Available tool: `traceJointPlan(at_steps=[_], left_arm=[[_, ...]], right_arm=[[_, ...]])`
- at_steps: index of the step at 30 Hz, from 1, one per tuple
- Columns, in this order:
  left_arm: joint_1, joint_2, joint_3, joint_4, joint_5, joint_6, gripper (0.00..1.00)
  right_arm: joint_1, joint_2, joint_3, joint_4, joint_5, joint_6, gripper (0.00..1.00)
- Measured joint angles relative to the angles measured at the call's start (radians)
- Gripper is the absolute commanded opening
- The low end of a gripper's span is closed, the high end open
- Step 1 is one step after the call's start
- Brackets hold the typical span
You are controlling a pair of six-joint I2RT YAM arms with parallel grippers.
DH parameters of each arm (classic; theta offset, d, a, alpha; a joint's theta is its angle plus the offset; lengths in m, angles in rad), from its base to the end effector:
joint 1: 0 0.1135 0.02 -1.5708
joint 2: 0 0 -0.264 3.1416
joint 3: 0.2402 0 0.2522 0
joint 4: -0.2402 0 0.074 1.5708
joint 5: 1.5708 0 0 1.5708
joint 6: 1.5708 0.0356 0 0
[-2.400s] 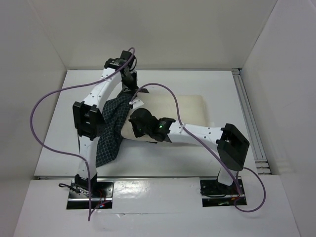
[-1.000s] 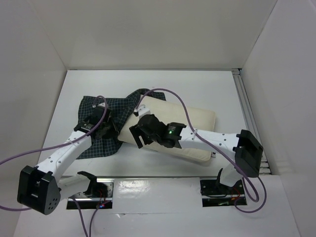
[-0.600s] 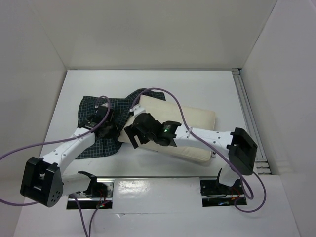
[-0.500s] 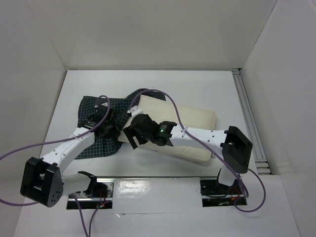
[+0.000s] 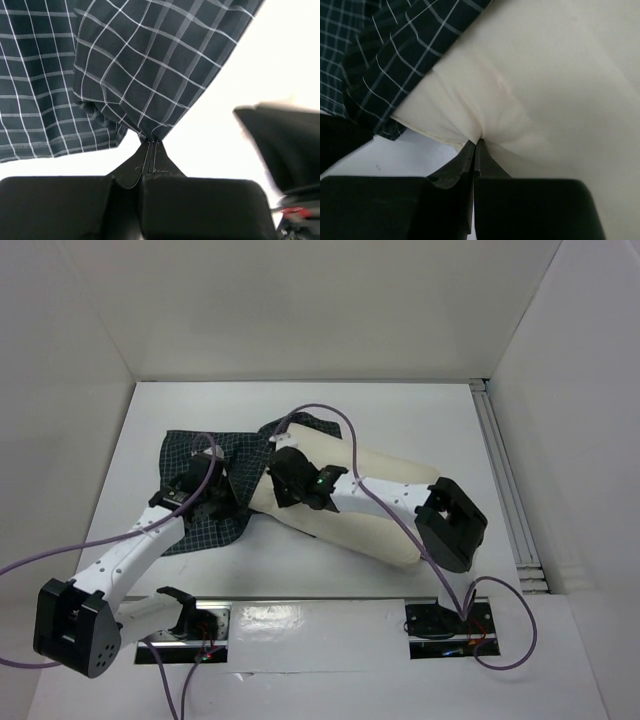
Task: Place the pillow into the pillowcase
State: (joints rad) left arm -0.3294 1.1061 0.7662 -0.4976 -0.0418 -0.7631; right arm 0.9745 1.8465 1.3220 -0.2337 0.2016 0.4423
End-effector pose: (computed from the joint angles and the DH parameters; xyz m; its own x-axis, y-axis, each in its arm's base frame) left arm 0.2143 -0.0717 0.2430 -0.7132 -0.4860 -0.5052 -0.2715 0.8559 -0.4402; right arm 0.2378 0.3377 0.2219 -0.6610 -0.2272 -0.7151 -0.4936 0.8495 0.1863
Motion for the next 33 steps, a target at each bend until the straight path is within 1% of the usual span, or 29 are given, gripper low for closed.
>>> traceJointPlan(at_steps=[5,7,9,13,16,17,18,19,20,21,22,23,24,26,29,31,33], left_arm=[[-0.009,-0.018,0.005,0.006,0.039,0.006,0.00],[-0.014,-0.023,0.032,0.002,0.053,0.012,0.00],[-0.016,-0.023,0.072,-0.003,0.066,0.028,0.00],[-0.016,-0.012,0.154,-0.042,0.079,0.042,0.00],[-0.025,0.006,0.207,-0.068,0.126,0.050,0.00],[-0.029,0.012,0.222,-0.073,0.130,0.051,0.02],[-0.031,0.019,0.237,-0.080,0.134,0.053,0.08],[-0.032,0.029,0.254,-0.094,0.132,0.055,0.26],[-0.032,0.040,0.273,-0.109,0.126,0.064,0.33],[-0.032,0.055,0.293,-0.121,0.123,0.068,0.43],[-0.032,0.072,0.315,-0.135,0.115,0.077,0.50],[-0.031,0.090,0.339,-0.151,0.108,0.082,0.60],[-0.029,0.111,0.364,-0.159,0.094,0.088,0.63],[-0.026,0.166,0.428,-0.184,0.069,0.090,0.63],[-0.021,0.329,0.595,-0.211,0.003,0.111,0.63],[-0.022,0.473,0.753,-0.249,-0.056,0.120,0.63],[-0.029,0.628,0.919,-0.277,-0.143,0.129,0.66]], right_arm=[[-0.042,0.029,0.178,-0.130,0.029,0.009,0.00],[-0.054,0.068,0.255,-0.180,0.028,0.005,0.00],[-0.063,0.117,0.310,-0.186,0.013,-0.003,0.00],[-0.080,0.176,0.301,-0.146,-0.065,-0.005,0.00],[-0.090,0.193,0.270,-0.077,-0.117,-0.002,0.00],[-0.094,0.192,0.249,-0.047,-0.135,-0.002,0.00],[-0.098,0.182,0.221,-0.015,-0.148,-0.001,0.00],[-0.101,0.166,0.185,0.020,-0.164,0.002,0.00],[-0.103,0.145,0.140,0.057,-0.177,0.003,0.05],[-0.105,0.119,0.101,0.079,-0.188,0.006,0.48],[-0.107,0.090,0.065,0.098,-0.196,0.014,0.66],[-0.107,0.054,0.028,0.104,-0.201,0.013,0.74],[-0.107,0.017,-0.002,0.098,-0.204,0.013,0.79],[-0.107,-0.073,-0.049,0.076,-0.179,0.011,0.84],[-0.127,-0.246,-0.108,0.023,-0.103,0.020,0.89],[-0.193,-0.364,-0.141,-0.014,-0.075,0.029,0.92],[-0.311,-0.456,-0.163,-0.046,-0.052,0.036,0.93]])
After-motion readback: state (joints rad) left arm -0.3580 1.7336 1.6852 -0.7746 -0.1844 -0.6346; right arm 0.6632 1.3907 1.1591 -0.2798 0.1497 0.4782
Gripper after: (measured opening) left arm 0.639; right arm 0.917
